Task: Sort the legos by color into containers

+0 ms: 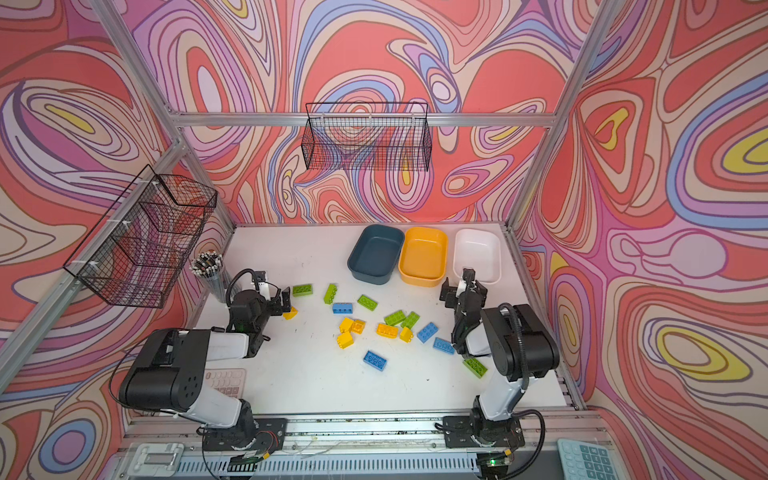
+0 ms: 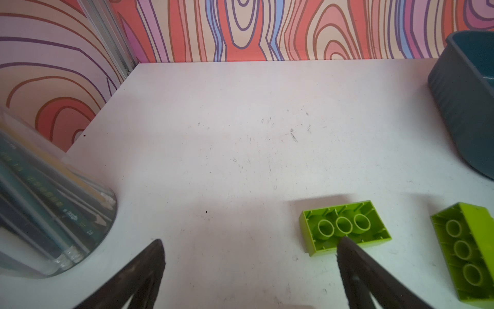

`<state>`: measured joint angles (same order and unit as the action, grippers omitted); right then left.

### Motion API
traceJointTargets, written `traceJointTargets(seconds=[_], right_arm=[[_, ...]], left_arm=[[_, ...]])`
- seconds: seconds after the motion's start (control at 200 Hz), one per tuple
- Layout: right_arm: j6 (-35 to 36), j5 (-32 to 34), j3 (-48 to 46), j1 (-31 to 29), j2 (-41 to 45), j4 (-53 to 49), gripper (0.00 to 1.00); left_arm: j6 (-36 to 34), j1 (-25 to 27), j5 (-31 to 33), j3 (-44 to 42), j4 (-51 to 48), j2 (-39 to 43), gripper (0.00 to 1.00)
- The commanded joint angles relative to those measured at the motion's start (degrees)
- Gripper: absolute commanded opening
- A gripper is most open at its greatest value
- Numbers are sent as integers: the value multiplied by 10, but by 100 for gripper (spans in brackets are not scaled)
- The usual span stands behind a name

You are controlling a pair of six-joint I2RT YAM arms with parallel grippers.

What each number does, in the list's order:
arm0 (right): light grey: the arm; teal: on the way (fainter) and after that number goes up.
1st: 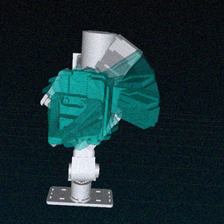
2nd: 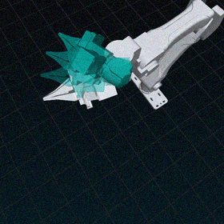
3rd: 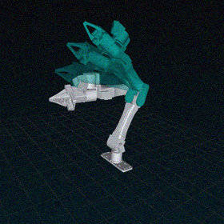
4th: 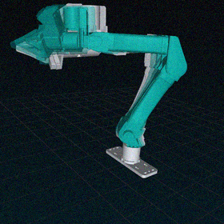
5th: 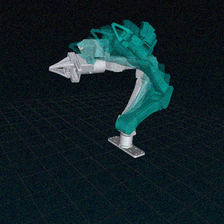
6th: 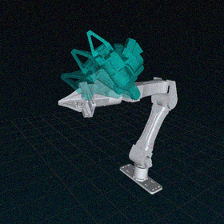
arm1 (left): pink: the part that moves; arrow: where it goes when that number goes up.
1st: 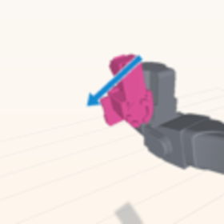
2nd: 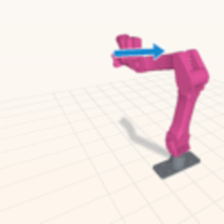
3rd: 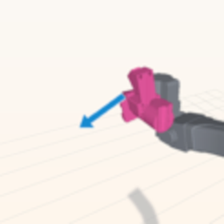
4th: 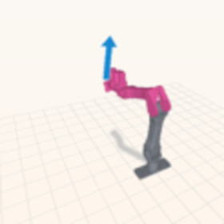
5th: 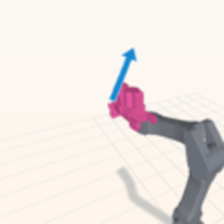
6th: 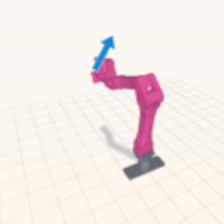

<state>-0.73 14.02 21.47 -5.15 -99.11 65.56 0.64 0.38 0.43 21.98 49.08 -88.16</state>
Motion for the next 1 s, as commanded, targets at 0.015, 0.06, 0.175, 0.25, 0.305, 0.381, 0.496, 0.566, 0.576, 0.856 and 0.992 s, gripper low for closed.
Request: traceJointTargets(seconds=[0.015,0.06,0.175,0.25,0.305,0.381,0.496,0.566,0.576,0.856,0.992], right_arm=[[-1,-4,4,3,9,4,98],[-1,-5,4,3,9,4,98],[0,13,-2,2,17,15,98],[-5,31,1,2,62,-38,98],[-36,60,39,2,108,-168,98],[-71,93,99,1,143,-316,98],[-121,129,167,-5,176,-480,98],[-132,121,192,-18,194,-545,97],[-132,122,195,-20,196,-554,98],[-169,103,237,-120,272,-759,91],[-212,126,221,-156,307,-838,85]], left_arm=[[-5,1,-3,2,6,-1,100],[-5,1,-4,2,6,-1,100],[0,1,12,8,-10,8,100],[1,6,33,38,-97,43,100],[4,10,54,70,-174,70,100],[12,22,98,110,-232,104,100],[78,35,98,161,-330,154,100],[134,45,93,213,-431,167,100],[141,47,93,221,-445,168,100],[214,147,110,320,-692,249,100],[229,158,42,324,-760,334,100]])
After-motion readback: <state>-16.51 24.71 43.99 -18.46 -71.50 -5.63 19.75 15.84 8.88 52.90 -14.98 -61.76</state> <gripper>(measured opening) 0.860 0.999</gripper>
